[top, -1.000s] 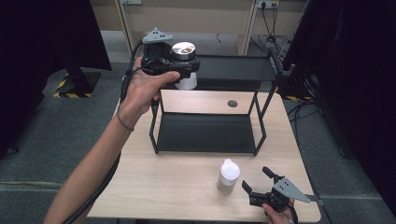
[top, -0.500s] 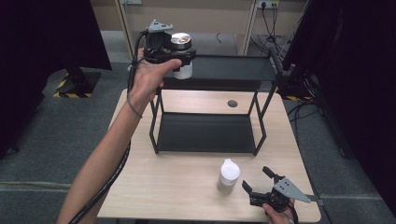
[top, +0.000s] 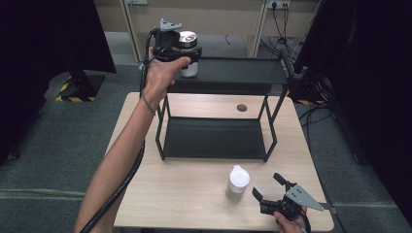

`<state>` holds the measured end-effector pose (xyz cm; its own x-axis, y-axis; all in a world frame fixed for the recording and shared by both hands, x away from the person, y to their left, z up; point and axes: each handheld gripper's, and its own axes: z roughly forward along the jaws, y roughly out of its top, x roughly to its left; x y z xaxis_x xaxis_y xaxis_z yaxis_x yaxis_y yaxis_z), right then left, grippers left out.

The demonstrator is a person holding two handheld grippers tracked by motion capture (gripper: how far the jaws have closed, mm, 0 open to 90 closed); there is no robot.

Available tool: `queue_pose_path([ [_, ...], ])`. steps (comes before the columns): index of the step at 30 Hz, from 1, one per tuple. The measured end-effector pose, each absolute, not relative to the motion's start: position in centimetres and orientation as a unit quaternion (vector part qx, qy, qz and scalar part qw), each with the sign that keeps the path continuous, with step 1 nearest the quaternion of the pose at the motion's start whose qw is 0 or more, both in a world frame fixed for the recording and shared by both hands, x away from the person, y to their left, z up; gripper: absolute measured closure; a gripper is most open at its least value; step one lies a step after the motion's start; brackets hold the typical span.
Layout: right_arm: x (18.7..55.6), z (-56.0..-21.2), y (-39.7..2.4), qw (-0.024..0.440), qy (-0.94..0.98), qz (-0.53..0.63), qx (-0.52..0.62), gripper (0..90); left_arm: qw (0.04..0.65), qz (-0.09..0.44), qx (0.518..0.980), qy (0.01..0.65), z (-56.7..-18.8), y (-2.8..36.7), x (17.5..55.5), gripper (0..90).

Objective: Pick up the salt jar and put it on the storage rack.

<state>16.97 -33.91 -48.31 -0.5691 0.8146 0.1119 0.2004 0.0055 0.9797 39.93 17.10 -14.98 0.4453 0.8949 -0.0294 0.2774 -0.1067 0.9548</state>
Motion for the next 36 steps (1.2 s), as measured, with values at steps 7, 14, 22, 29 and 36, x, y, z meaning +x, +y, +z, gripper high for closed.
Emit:
queue_pose_path([
  [7,17.0,-48.3,-34.0,0.259,0.659,0.592,0.385,0.3,0.511,0.306,0.677,0.431,-15.5,16.9,40.4,30.7],
  [14,17.0,-48.3,-33.9,0.259,0.659,0.592,0.385,0.3,0.510,0.313,0.673,0.435,-16.3,16.9,40.6,30.7],
  [22,16.9,-48.3,-33.9,0.259,0.658,0.593,0.385,0.3,0.510,0.321,0.674,0.427,-16.8,16.6,40.6,30.7],
  [29,16.9,-48.3,-34.0,0.260,0.658,0.594,0.383,0.3,0.514,0.331,0.666,0.428,-17.4,16.4,40.5,29.9],
  [36,16.9,-48.2,-33.9,0.260,0.659,0.593,0.383,0.3,0.520,0.330,0.643,0.456,-17.5,16.3,40.2,3.9],
])
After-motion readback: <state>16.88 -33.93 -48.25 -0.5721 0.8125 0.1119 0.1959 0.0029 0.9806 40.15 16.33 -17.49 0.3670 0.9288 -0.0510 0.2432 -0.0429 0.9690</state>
